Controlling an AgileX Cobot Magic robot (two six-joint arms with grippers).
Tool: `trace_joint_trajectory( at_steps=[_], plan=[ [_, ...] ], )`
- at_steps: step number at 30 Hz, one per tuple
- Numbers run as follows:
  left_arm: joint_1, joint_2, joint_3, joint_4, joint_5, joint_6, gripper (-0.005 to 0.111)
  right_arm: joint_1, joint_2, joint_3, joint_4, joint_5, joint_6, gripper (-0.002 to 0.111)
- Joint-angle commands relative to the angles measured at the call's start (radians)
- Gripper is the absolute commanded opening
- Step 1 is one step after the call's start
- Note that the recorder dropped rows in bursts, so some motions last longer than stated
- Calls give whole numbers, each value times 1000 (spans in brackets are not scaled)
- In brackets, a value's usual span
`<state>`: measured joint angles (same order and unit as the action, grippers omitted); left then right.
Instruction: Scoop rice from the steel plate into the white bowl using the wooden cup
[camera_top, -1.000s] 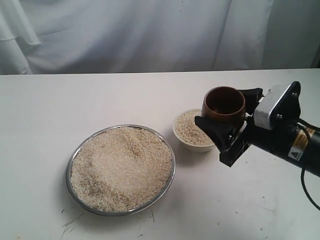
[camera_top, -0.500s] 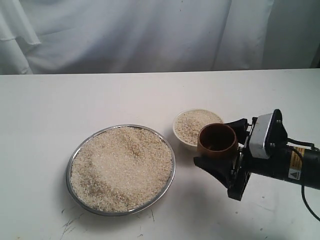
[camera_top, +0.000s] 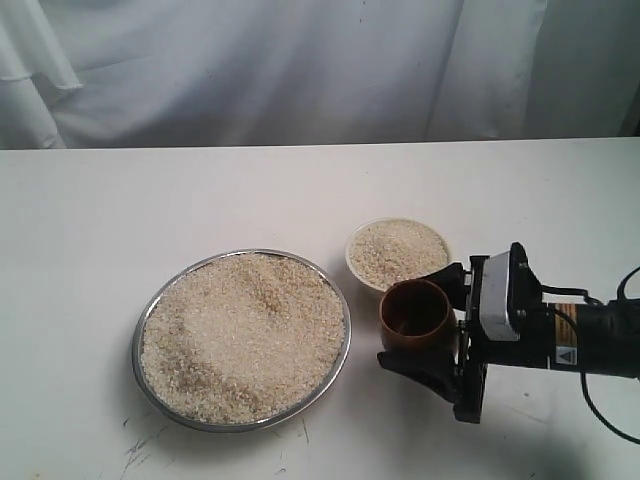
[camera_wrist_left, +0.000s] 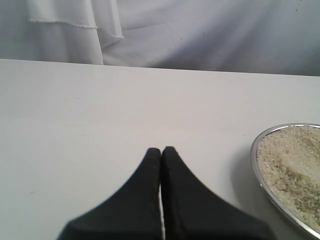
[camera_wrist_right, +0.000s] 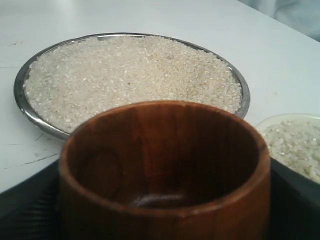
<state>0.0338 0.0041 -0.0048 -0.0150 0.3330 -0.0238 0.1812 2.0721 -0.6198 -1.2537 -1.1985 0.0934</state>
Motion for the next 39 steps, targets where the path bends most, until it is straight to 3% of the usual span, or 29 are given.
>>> trace_joint_trajectory(
  at_steps=[1,16,23,39],
  plan=[
    [-3,-4,5,1,-14,0,0,-15,26,-36,-22,-23,2,0],
    [-3,-4,5,1,-14,0,0,-17,122,-164,-145,-23,101,0],
    [-3,-4,5,1,-14,0,0,-17,123,-164,-250,-23,108,0],
    [-3,-4,5,1,-14,0,0,-17,123,-164,-300,-23,121,0]
  ],
)
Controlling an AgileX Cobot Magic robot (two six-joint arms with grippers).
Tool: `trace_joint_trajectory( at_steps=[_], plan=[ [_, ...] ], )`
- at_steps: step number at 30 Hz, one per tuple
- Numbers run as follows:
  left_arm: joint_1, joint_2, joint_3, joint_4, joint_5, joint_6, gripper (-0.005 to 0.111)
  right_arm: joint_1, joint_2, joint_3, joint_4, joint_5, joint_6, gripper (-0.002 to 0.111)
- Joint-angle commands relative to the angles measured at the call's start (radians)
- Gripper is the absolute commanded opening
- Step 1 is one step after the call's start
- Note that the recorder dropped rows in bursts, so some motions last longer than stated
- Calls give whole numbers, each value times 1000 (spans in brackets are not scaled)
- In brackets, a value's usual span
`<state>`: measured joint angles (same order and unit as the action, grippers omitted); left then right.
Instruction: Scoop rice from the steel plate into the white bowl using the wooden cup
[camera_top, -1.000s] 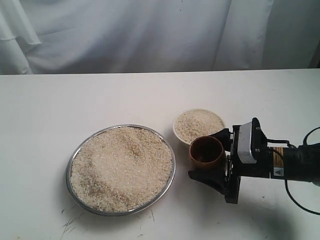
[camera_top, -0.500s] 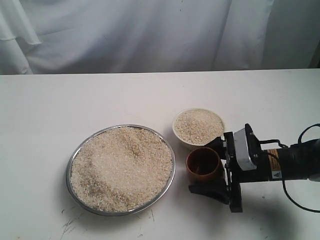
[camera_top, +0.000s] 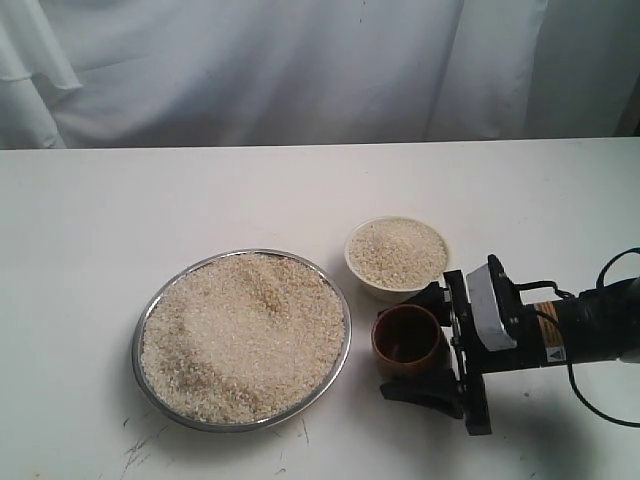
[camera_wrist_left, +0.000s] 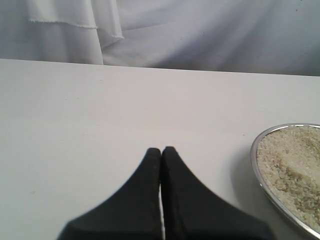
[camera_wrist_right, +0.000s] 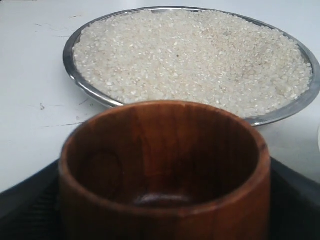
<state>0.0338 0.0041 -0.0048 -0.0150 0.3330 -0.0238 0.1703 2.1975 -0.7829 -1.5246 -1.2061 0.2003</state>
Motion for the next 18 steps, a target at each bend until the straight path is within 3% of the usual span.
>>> trace_joint_trajectory(
  at_steps=[1,7,18],
  plan=[
    [-3,-4,5,1,-14,0,0,-7,-3,-1,-31,-15,14,0],
    [-3,-4,5,1,-14,0,0,-7,-3,-1,-31,-15,14,2],
    [-3,-4,5,1,-14,0,0,-7,-3,-1,-42,-15,14,27]
  ],
)
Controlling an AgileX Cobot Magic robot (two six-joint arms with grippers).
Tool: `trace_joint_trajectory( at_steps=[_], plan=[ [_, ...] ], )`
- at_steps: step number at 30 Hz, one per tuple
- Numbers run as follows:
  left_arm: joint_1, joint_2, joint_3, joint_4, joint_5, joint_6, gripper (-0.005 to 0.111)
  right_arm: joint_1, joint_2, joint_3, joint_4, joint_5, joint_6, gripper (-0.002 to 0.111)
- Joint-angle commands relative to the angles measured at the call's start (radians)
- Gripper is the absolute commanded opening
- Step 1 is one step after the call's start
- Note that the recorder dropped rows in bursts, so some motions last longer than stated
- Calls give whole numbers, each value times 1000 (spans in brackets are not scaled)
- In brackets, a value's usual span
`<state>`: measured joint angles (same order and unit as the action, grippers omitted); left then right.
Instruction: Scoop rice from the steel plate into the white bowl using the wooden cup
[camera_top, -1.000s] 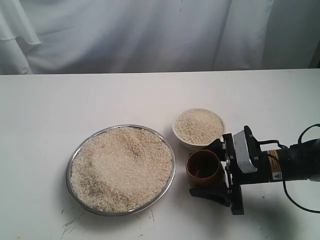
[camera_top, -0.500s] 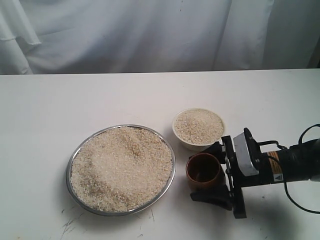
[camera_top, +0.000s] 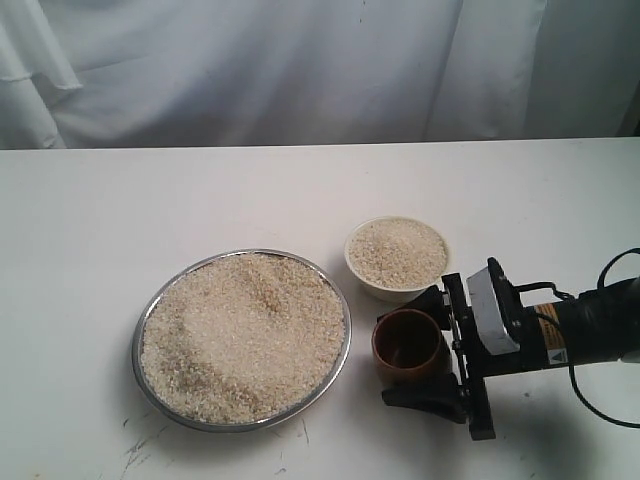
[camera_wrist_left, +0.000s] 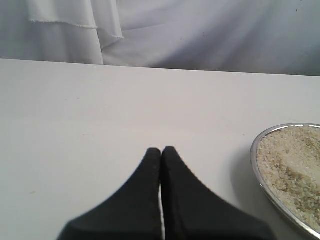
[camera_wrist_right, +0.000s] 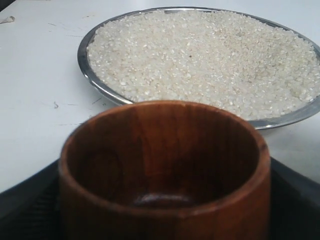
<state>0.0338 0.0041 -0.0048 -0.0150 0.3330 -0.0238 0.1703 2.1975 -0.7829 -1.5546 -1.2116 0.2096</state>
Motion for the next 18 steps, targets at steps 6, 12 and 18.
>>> trace_joint_trajectory(
  at_steps=[6,12,18],
  plan=[
    [-3,-4,5,1,-14,0,0,-7,-3,-1,-12,-9,5,36],
    [-3,-4,5,1,-14,0,0,-7,-3,-1,-2,-9,5,38],
    [-3,-4,5,1,-14,0,0,-7,-5,-1,-4,-9,41,43]
  ],
)
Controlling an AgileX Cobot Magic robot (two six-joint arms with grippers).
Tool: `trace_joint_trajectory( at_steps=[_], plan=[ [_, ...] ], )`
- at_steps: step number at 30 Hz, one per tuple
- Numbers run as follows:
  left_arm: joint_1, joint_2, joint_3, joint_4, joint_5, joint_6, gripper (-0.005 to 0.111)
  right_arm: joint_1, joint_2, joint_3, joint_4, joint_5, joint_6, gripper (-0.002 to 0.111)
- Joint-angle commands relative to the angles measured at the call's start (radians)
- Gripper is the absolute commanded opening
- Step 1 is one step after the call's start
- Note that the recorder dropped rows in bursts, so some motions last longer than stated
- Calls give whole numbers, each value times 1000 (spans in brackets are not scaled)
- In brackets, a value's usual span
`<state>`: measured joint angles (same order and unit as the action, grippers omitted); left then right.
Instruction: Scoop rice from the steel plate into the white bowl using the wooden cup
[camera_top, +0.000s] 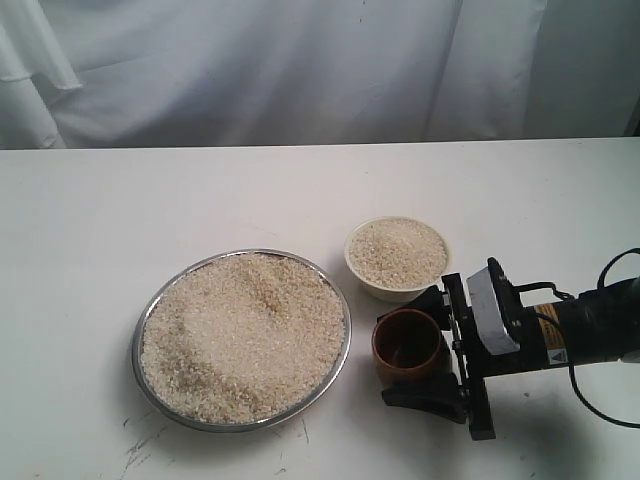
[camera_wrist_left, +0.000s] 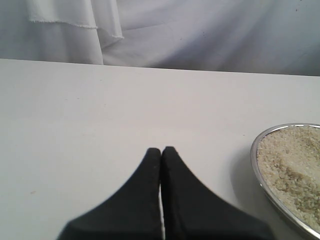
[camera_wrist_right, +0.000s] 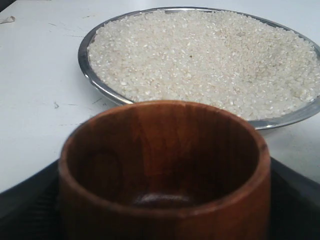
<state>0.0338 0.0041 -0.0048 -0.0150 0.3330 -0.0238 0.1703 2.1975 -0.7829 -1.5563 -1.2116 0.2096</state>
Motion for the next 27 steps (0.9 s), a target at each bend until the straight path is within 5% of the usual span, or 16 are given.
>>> trace_joint_trajectory(
  at_steps=[1,9,27],
  plan=[
    [-3,-4,5,1,-14,0,0,-7,-5,-1,-5,-9,57,47],
    [-3,-4,5,1,-14,0,0,-19,-7,-1,-10,-9,52,75],
    [-3,-4,5,1,-14,0,0,-29,-123,-1,-52,-9,26,78]
  ],
)
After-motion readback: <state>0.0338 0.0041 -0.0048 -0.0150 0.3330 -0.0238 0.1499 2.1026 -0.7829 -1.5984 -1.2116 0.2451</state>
